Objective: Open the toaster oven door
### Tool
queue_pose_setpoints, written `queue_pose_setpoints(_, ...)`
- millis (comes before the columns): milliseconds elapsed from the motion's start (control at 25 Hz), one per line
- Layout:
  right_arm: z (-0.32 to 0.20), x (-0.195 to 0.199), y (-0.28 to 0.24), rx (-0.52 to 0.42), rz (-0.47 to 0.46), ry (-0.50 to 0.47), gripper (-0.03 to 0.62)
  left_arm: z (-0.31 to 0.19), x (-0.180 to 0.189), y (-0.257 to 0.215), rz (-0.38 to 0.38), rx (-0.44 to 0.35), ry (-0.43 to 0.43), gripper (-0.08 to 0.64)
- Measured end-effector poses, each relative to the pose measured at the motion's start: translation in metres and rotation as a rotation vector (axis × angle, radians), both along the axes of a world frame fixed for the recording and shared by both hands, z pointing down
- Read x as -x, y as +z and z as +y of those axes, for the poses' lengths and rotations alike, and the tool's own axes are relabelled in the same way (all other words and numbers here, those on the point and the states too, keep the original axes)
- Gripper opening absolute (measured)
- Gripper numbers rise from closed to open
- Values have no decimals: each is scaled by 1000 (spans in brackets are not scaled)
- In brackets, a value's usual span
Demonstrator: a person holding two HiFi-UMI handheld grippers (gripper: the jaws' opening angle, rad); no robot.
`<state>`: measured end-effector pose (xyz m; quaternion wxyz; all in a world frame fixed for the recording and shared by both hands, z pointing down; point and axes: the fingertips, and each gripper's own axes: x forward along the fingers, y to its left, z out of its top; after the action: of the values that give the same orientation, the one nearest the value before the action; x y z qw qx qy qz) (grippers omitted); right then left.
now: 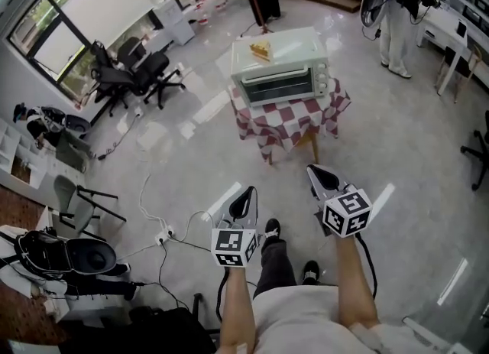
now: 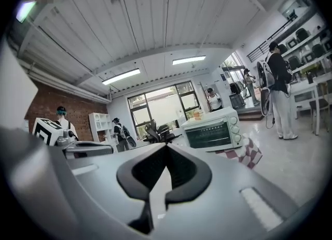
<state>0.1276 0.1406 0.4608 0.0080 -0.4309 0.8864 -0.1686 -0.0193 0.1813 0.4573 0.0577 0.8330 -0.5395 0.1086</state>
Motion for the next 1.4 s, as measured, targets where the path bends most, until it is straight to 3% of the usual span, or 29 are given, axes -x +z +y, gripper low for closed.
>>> queue_pose_setpoints(80,-8,-1,3,8,-4,7,3,-14,2,-8,80,-32,14,5)
queue_pose_setpoints(160,-17,-2,7,18,4,19,3,-28,6,-8,108,-33,14,5)
queue_pose_setpoints(360,-52,-1,12,30,5,78,3,-75,17,9,51,38,38,5)
queue_pose_setpoints(560,-82,16,31,53,7,134,3,-125,39,20,60,84,101,6)
queue_pose_setpoints(1400,-187,140,61,147,193,225,3,-267,167,80,172,251,247,6)
